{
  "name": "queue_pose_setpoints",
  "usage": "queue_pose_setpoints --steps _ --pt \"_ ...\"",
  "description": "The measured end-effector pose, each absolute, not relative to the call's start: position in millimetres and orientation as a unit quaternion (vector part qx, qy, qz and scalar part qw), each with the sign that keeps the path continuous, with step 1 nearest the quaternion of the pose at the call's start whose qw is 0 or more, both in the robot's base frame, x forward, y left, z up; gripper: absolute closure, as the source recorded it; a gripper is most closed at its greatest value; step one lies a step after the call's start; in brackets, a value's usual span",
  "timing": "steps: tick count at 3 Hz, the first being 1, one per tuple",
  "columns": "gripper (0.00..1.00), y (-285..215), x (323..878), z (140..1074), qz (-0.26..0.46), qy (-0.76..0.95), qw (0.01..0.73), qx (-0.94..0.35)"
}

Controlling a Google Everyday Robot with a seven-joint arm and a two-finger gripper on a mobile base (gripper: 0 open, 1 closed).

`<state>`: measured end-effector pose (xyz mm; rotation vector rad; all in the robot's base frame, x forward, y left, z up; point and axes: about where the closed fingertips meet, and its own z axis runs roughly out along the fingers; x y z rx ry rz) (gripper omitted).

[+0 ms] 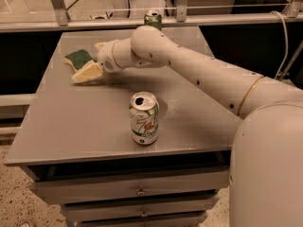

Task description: Move sponge near 7up can

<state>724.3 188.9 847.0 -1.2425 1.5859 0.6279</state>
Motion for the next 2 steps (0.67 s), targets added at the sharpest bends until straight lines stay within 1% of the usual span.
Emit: queue_pose_setpoints --steps 1,2 --pt "0.40 191.1 726.6 841.7 0.247 0.658 0.491 -0.514" --pt "0.71 186.1 724.7 849.2 0.237 0.656 0.494 -0.520"
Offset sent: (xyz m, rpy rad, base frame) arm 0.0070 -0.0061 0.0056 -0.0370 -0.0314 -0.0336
